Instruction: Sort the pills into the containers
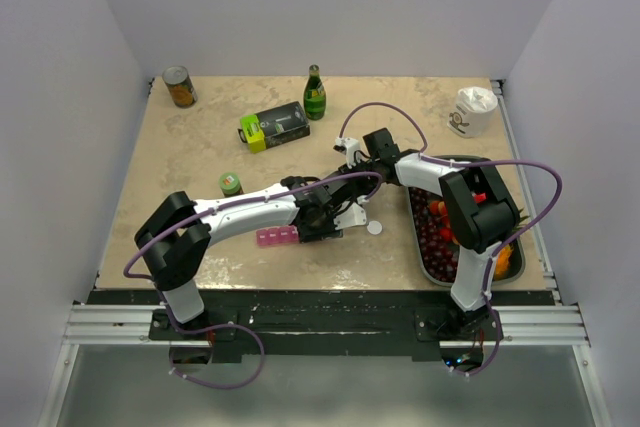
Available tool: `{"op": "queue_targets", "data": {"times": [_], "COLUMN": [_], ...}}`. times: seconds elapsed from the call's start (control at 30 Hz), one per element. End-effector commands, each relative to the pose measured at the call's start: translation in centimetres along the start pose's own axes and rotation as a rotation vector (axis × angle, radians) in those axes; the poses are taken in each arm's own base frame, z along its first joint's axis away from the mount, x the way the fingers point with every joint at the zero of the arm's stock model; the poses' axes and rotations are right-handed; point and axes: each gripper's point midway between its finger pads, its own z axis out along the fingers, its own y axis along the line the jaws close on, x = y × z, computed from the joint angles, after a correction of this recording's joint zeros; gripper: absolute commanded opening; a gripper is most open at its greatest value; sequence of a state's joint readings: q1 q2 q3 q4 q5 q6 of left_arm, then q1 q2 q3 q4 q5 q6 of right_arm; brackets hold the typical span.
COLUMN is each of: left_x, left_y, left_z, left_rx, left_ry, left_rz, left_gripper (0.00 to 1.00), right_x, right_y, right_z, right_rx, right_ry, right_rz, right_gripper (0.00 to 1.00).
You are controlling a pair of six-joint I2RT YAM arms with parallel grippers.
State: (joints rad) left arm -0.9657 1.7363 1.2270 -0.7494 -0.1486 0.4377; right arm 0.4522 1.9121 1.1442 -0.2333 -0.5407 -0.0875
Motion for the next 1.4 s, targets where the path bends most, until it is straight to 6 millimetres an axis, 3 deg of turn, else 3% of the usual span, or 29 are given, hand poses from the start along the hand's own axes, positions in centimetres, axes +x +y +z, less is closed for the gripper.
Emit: {"op": "queue_targets", "data": {"times": [0.0,1.37], "left_x": [-1.12,-1.35], "left_y": [0.70,0.80], "left_z": [-0.62,-0.63], "left_rx": [-0.036,-0.120], "left_ry": [-0.032,-0.273], "left_rz": [0.008,-0.123], "left_gripper": [0.00,0.00], "right_x": [-0.51,-0.22], "right_y": [-0.56,-0.61], "right_z": [0.16,0.29], "right_rx": [0.013,0.014], "right_ry": [0.002,0.011], "right_rz": [-0.015,-0.016], "right_gripper": [0.21,0.21]}}
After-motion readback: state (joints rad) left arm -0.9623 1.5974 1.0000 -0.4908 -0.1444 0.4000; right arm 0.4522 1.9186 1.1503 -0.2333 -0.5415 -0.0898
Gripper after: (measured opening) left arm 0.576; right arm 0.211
